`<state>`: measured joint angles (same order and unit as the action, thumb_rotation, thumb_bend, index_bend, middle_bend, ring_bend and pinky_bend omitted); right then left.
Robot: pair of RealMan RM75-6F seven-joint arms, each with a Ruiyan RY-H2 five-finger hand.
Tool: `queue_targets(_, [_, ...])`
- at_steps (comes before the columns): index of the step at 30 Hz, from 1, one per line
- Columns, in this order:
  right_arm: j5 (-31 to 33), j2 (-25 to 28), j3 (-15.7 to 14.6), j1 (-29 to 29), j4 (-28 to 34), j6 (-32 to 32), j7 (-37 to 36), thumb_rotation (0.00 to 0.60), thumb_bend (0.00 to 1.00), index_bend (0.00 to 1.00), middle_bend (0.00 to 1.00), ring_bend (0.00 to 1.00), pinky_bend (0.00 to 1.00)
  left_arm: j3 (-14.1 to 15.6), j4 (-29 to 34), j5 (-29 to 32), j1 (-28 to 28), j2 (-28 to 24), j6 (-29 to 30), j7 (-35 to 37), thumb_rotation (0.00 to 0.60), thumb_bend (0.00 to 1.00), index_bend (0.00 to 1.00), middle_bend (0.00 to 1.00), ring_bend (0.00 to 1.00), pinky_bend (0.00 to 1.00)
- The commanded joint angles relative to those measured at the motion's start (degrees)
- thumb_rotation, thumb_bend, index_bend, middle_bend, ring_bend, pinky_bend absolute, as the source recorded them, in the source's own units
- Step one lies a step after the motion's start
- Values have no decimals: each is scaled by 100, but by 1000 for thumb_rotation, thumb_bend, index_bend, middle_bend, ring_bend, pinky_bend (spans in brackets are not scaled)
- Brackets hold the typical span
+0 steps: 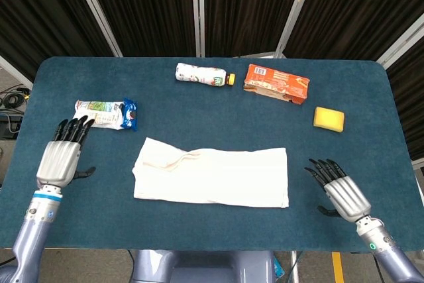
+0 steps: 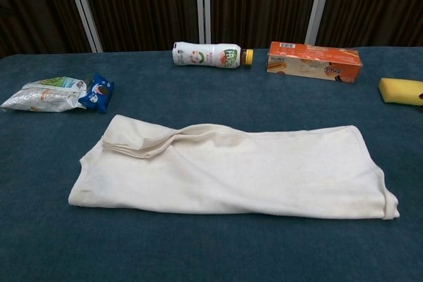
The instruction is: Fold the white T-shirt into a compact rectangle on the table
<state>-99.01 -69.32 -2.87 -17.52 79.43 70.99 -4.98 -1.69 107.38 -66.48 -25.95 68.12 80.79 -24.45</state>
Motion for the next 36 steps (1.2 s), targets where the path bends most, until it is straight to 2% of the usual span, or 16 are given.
queue_targets(1, [-252,-148,-152,-239,-318,-259,-24,600,68,141,0,0,0,138,137,-138,242,-73,204,-84,600,125,0,0,0,0])
queue_targets(6, [-688,-536,-283,-600,-1182,-321,-431,600,68,141,0,0,0,241,127,-325,417,-107,238,-58,600,126,0,0,0,0])
queue_targets(16, [-1211,-1433,-459,-1016,-2888,165,-1066,600,67,137,0,0,0,119,55,-297,497,-91,30,-36,600,125,0,0,0,0])
queue_targets(23, [-1216,-1861,-473,-1284,-3588,202,-1320,600,67,143,0,0,0,61,29,-185,507,-42,-146,-137,600,125,0,0,0,0])
queue_targets(31, [-1244,-2374,-586,-1386,-4852,513,-1528,600,64,138,0,0,0,-2,16,-124,532,-21,-255,-202,600,126,0,0,0,0])
queue_targets(36, [-1181,-2646,-637,-1419,-5394,594,-1843,600,64,141,0,0,0,-34,14,-87,528,-8,-335,-227,600,125,0,0,0,0])
